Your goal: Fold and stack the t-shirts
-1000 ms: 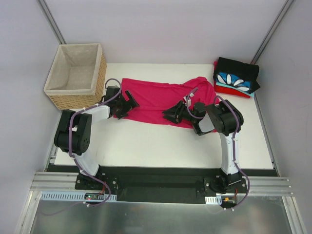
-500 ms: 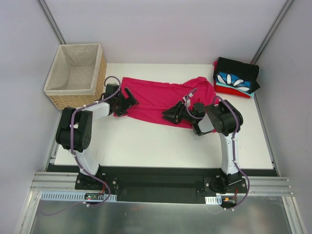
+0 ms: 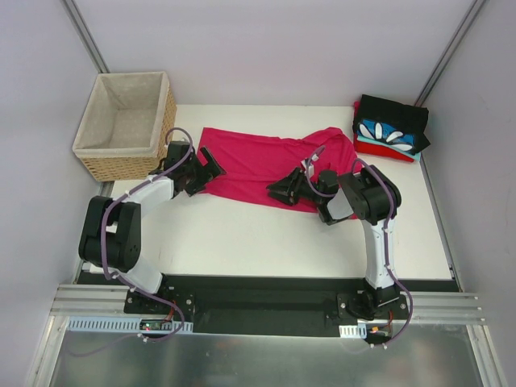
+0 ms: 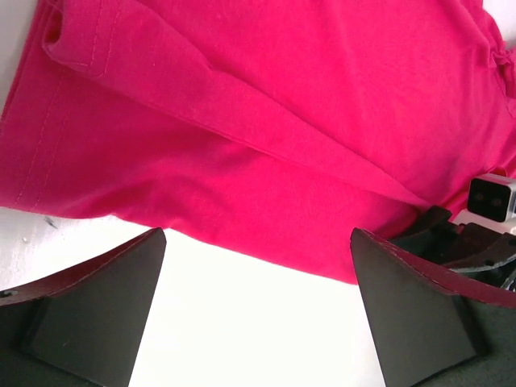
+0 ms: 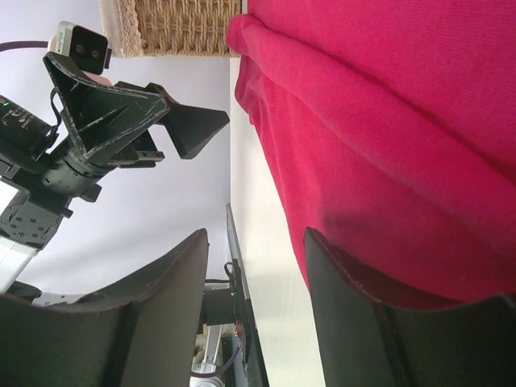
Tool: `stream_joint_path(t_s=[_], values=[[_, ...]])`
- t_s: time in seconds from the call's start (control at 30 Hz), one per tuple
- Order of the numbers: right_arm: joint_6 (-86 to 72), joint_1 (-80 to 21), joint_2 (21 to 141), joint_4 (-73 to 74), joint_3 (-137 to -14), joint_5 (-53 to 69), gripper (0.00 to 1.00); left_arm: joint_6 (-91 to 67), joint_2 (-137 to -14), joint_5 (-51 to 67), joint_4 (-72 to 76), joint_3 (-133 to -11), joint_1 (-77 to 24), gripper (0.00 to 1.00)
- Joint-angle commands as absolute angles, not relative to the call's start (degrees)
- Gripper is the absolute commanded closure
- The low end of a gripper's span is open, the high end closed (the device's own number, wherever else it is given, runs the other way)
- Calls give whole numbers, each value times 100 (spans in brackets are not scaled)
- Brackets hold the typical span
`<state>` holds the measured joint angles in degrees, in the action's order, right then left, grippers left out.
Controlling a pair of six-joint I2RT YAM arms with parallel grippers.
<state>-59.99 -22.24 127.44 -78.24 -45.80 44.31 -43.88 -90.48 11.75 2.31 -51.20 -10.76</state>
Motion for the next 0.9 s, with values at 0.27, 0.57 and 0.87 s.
stream_joint_path(t_s=[0.27,0.57,0.87], values=[[-5766,-2338,12885,-8648,-4544,4526,45,-4149,-9720,818,176,-5774,-1011,1],[-5792,-2347,12937,-8648,-4579,4553,46,-4061,-10195,765,228,-6169,-967,1],[-5801,-2355,13008,-8657,-4614,4579,46,-4043,-10240,879,237,-6425,-914,1]])
